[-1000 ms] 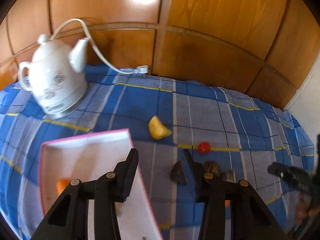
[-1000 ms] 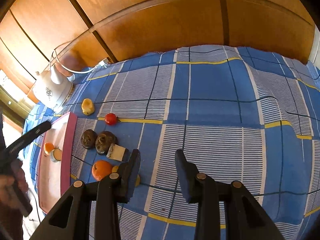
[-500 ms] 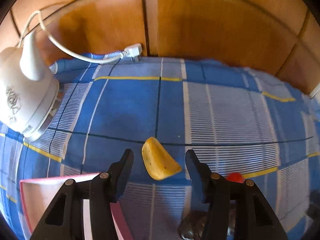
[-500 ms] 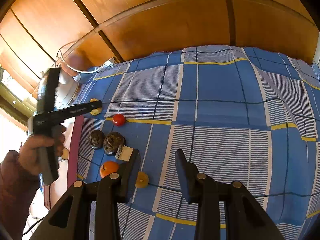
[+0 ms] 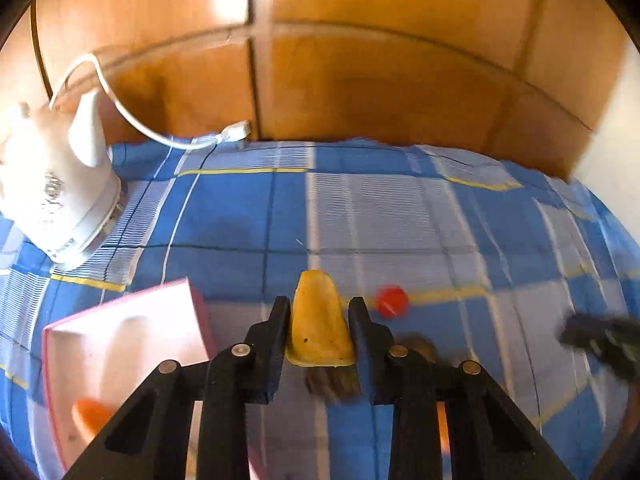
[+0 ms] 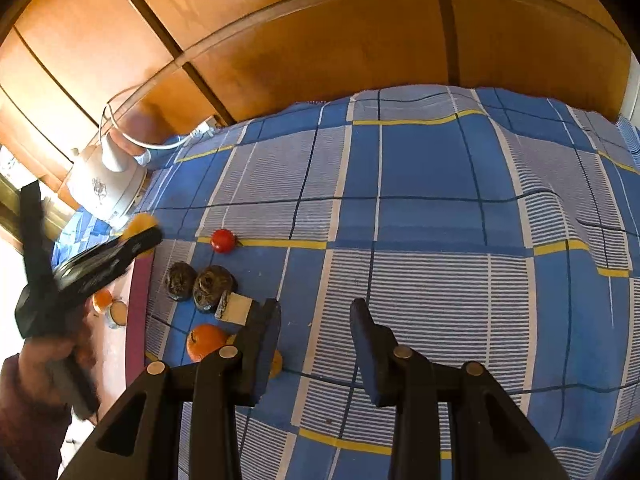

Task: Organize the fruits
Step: 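Place the pear wedge in the tray with the left tool while the right tool approaches a brown fruit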

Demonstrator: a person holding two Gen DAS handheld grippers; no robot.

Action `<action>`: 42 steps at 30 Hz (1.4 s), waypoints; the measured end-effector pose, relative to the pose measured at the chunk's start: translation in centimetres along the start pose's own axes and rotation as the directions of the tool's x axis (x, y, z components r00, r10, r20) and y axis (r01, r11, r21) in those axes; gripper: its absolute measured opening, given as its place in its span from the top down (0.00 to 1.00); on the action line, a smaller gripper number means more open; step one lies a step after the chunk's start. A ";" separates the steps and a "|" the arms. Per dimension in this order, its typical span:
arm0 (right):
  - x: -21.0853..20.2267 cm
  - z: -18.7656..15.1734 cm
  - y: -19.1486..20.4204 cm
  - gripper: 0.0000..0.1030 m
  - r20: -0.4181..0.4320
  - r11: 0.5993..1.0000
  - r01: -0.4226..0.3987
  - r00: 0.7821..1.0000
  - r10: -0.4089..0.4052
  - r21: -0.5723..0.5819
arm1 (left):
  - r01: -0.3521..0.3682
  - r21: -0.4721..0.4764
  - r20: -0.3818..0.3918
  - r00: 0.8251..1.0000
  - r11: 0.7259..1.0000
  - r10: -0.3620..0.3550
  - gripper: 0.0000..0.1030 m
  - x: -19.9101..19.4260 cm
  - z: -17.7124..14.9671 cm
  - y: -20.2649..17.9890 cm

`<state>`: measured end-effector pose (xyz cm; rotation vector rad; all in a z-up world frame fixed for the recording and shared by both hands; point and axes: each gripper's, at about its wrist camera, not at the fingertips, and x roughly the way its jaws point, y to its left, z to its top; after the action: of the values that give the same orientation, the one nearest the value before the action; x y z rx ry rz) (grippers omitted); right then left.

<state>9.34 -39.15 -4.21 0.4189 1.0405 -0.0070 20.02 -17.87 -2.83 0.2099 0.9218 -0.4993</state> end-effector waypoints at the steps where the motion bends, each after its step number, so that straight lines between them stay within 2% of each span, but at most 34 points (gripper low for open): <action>1: 0.2 -0.1 0.1 0.65 -0.006 1.000 -0.002 1.000 0.002 -0.009 | 0.018 0.015 0.005 1.000 1.000 -0.018 0.71 -0.8 -0.9 -0.5; 6: 1.1 -0.6 1.5 0.65 -0.050 0.994 -0.050 0.998 0.046 -0.092 | 0.100 0.063 -0.014 0.995 0.993 -0.099 0.71 -3.9 -6.4 -3.2; 9: 1.9 -1.2 3.3 0.65 -0.093 0.978 -0.093 0.993 0.077 -0.187 | 0.140 0.077 -0.038 0.990 0.987 -0.137 0.71 -5.0 -10.1 -5.2; 13: 2.9 -2.4 5.2 0.65 -0.135 0.950 -0.101 0.989 0.064 -0.295 | 0.160 0.116 -0.057 0.986 0.980 -0.154 0.70 -5.7 -13.7 -7.5; 15: 3.4 -3.0 5.6 0.65 -0.132 0.939 -0.068 0.991 0.024 -0.337 | 0.180 0.101 -0.076 0.982 0.979 -0.173 0.70 -5.7 -14.9 -7.9; 23: 5.4 -4.2 6.3 0.65 -0.138 0.900 -0.001 0.988 -0.066 -0.436 | 0.192 0.076 -0.060 0.980 0.978 -0.188 0.70 -7.1 -16.5 -7.5; 27: 6.0 -4.2 5.9 0.75 -0.129 0.901 0.016 0.988 -0.080 -0.433 | 0.202 0.049 -0.037 0.979 0.978 -0.201 0.70 -8.5 -16.9 -6.7; 31: 6.0 -4.2 5.9 0.75 -0.122 0.896 0.026 0.988 -0.089 -0.443 | 0.209 0.013 -0.003 0.978 0.978 -0.209 0.70 -10.0 -16.7 -5.4; 34: 5.9 -4.2 5.9 0.75 -0.121 0.897 0.049 0.986 -0.113 -0.438 | 0.199 -0.043 0.035 0.980 0.979 -0.198 0.71 -11.3 -16.3 -3.3; 38: 5.8 -4.2 5.7 0.75 -0.125 0.895 0.070 0.982 -0.138 -0.440 | 0.161 -0.161 0.087 0.985 0.974 -0.149 0.73 -12.6 -15.7 1.0; 42: 5.8 -4.4 5.9 0.75 -0.119 0.884 0.083 0.981 -0.154 -0.460 | 0.113 -0.298 0.095 0.992 0.948 -0.088 0.73 -12.6 -15.7 5.6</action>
<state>9.79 -31.11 -9.01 -0.0746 1.1782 0.1597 5.38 -2.96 -2.21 -0.1362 0.9208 -0.4502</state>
